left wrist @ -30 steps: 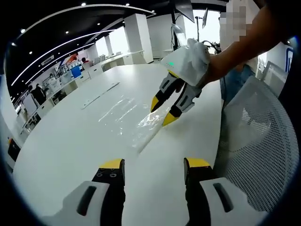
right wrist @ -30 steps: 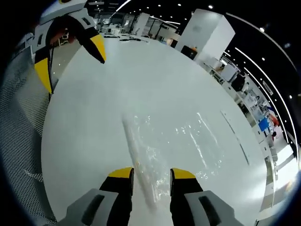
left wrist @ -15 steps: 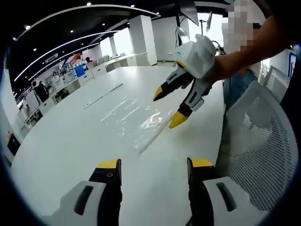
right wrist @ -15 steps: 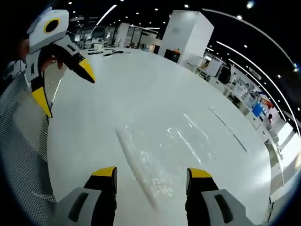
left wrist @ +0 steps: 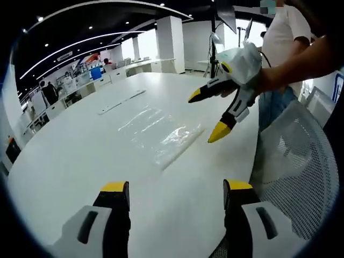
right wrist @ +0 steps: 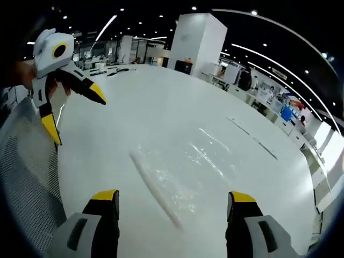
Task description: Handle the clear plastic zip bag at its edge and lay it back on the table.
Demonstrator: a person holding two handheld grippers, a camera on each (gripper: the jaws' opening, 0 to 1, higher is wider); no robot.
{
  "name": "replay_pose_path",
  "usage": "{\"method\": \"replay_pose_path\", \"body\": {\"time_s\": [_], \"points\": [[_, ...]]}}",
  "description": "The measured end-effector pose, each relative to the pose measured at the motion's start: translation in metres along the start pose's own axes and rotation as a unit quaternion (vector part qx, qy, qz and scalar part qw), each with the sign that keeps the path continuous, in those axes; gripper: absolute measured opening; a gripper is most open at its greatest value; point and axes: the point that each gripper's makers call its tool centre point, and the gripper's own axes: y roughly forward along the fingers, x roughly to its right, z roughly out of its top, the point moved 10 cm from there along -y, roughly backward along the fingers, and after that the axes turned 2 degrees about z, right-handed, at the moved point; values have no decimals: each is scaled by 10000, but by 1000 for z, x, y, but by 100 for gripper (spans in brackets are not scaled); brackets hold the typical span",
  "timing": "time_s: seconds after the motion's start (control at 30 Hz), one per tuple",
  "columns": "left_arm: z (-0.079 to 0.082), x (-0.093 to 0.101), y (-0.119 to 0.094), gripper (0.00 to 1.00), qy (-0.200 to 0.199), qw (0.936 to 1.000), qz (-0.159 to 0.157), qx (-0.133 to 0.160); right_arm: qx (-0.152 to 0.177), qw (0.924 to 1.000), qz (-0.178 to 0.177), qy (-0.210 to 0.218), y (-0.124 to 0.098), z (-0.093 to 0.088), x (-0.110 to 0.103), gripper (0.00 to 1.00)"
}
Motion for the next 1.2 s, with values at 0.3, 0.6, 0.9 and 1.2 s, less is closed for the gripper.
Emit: {"method": "replay_pose_path", "body": {"time_s": [0.3, 0.6, 0.9, 1.2], "points": [[-4, -4, 1, 85, 56, 10000, 34, 59, 323, 9985, -138, 423, -13, 1, -4, 94], [-5, 4, -9, 94, -80, 9991, 9, 411, 610, 9962, -171, 601, -34, 5, -16, 100], [-16, 4, -16, 99, -336, 9988, 18, 353, 804, 9930, -279, 818, -52, 0, -24, 100], [-26, 7, -27, 99, -262, 9992, 91, 284, 857, 9917, -404, 864, -68, -8, -36, 100]]}}
